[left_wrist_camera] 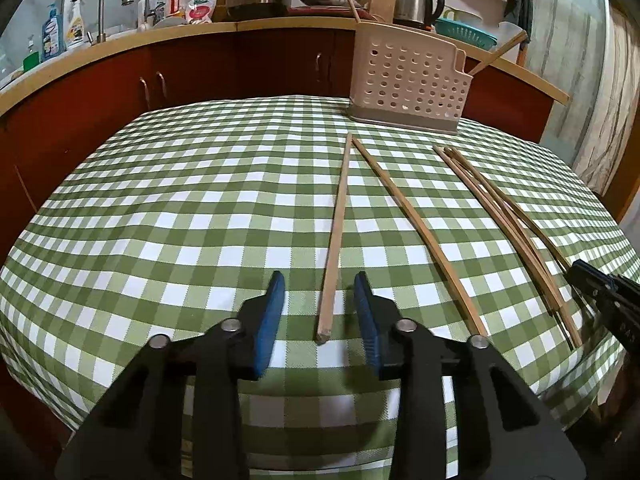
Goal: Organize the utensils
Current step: 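Lower the right tool onto a chopstick and close while the left tool closes on another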
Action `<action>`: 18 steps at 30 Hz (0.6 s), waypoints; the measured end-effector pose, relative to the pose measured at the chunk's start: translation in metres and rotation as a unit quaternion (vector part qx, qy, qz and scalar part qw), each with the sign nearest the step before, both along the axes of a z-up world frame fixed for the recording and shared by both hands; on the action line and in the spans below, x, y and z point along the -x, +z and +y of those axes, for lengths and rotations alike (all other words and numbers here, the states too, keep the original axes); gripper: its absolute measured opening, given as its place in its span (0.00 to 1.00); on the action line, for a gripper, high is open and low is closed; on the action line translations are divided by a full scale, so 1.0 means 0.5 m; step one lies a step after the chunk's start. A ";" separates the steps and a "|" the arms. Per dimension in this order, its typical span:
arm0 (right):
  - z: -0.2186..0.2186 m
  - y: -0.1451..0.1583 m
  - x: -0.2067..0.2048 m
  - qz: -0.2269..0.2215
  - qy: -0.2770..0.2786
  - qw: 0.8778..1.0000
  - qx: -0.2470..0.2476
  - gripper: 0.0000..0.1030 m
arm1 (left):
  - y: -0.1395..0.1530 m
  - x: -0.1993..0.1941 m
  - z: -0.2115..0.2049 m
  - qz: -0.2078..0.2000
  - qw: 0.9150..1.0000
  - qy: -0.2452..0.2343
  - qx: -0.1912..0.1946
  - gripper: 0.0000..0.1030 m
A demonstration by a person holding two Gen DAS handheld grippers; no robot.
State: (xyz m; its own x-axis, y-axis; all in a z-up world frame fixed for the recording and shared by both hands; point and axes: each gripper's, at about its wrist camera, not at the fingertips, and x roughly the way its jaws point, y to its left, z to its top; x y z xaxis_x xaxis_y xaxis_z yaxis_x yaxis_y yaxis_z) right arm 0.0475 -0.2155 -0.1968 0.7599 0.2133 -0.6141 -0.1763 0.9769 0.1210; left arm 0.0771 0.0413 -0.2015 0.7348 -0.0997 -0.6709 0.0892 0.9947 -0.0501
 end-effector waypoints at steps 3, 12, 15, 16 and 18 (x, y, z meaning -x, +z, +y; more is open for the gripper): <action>-0.004 0.001 -0.001 -0.001 -0.002 1.000 -0.002 0.07 | 0.000 0.000 -0.005 0.000 1.000 -0.009 -0.002 0.18; -0.011 0.026 0.002 -0.023 -0.007 1.000 -0.009 0.07 | 0.011 0.008 0.000 -0.008 1.000 -0.011 -0.006 0.06; -0.014 0.044 0.006 -0.037 -0.010 0.999 -0.009 0.07 | 0.030 0.018 0.003 -0.028 0.999 -0.009 -0.017 0.06; -0.016 0.051 0.008 -0.043 -0.011 0.999 -0.010 0.07 | 0.039 0.021 0.004 -0.036 0.999 -0.007 -0.019 0.06; -0.017 0.067 0.013 -0.056 -0.013 0.998 -0.009 0.07 | 0.056 0.029 0.006 -0.051 0.998 -0.005 -0.020 0.06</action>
